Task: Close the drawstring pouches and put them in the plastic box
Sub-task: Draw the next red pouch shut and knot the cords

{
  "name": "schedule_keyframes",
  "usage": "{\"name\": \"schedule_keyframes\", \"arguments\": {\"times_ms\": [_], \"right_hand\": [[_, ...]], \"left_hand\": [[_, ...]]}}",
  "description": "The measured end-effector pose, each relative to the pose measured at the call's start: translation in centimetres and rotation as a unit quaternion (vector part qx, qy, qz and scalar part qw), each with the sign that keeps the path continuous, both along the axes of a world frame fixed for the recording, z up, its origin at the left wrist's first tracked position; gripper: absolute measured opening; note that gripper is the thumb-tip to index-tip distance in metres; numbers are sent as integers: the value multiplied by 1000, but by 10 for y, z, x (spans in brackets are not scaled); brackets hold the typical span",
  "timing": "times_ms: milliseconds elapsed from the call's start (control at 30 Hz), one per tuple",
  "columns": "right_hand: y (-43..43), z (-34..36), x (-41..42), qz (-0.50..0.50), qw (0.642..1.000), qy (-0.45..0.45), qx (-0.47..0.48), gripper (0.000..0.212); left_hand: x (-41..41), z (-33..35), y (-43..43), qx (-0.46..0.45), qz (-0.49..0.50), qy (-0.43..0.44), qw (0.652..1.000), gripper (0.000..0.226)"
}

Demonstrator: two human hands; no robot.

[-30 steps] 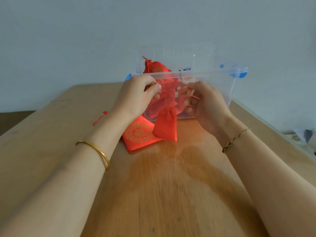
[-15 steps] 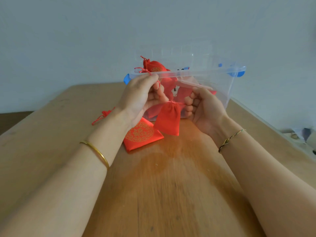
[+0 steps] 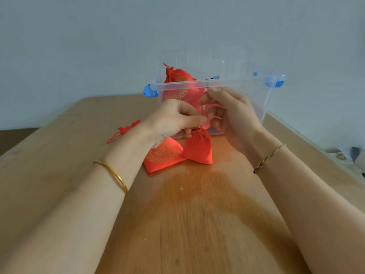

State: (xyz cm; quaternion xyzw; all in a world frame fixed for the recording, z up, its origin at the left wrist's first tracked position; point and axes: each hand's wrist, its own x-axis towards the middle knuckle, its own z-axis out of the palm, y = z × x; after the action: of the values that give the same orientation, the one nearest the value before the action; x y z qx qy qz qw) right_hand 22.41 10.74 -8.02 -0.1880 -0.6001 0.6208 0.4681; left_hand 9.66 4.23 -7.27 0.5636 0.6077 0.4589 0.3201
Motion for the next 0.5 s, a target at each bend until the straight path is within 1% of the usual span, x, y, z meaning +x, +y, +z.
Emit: {"name": "schedule_keyframes", "arguments": {"times_ms": [100,233,400,433,500], "right_hand": [[0,0,0,-8,999,-42,11,26],[1,-2,0,1,992,-128,-11,27],[1,-2,2,8,989,-147,-10,4],[2,-2,2,3,989,-150,-4,5],[4,-4,1,-17,986,-164,25,15]], "left_hand": [[1,1,0,3,0,3,1000,15],[0,3,0,-3,-1,-41,999,12],[-7,4,1,-2,31,-50,998,12],[-8,4,1,-2,41,-52,998,12],[-8,3,1,-2,58,-60,997,12]]}}
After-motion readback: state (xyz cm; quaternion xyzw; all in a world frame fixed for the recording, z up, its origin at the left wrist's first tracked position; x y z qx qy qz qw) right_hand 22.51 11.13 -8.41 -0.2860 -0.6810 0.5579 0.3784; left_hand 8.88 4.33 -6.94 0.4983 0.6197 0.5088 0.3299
